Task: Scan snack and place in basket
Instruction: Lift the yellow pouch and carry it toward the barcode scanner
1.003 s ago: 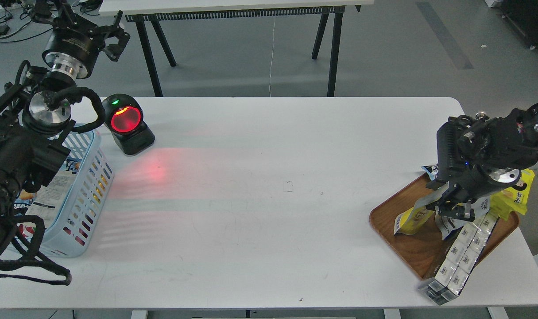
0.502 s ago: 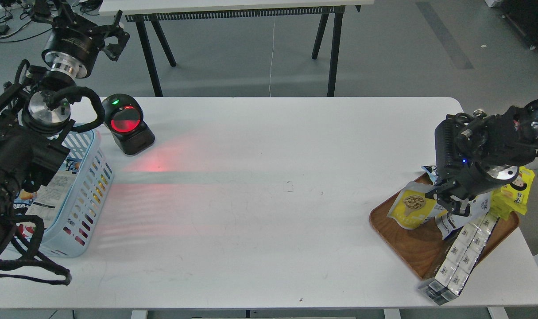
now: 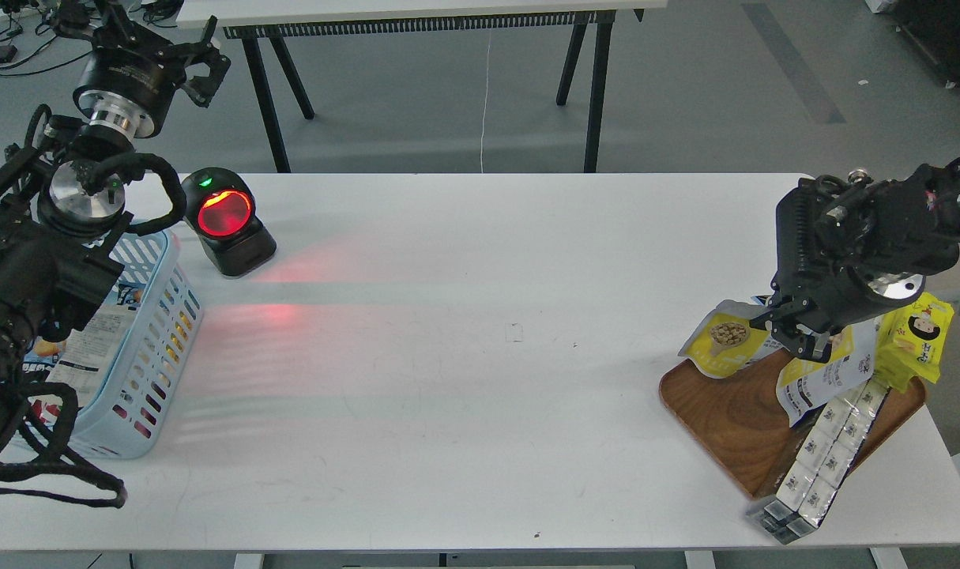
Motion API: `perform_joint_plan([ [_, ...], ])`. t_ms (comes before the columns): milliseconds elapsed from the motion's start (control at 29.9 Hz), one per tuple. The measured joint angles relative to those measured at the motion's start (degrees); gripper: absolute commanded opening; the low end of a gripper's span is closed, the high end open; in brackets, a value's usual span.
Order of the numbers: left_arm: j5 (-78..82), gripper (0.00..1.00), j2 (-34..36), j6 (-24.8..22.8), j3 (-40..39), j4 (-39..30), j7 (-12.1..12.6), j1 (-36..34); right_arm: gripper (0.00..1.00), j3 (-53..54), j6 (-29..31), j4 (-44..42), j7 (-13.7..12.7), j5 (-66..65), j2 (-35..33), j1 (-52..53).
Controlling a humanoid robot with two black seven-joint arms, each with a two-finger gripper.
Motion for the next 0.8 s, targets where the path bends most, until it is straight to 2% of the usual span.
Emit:
perform_joint_plan([
  [401, 0.06, 1.00, -0.10, 0.00, 0.11, -0.25, 0.16, -0.37, 0.00, 15.83, 0.88, -0.25, 0.00, 1.55, 1.71, -2.20],
  [803, 0.09, 1.00, -0.19, 0.00, 0.19, -0.27, 0.17, -0.19, 0.00, 22.05, 1.37, -0.64, 0.00, 1.72, 11.49, -6.93],
])
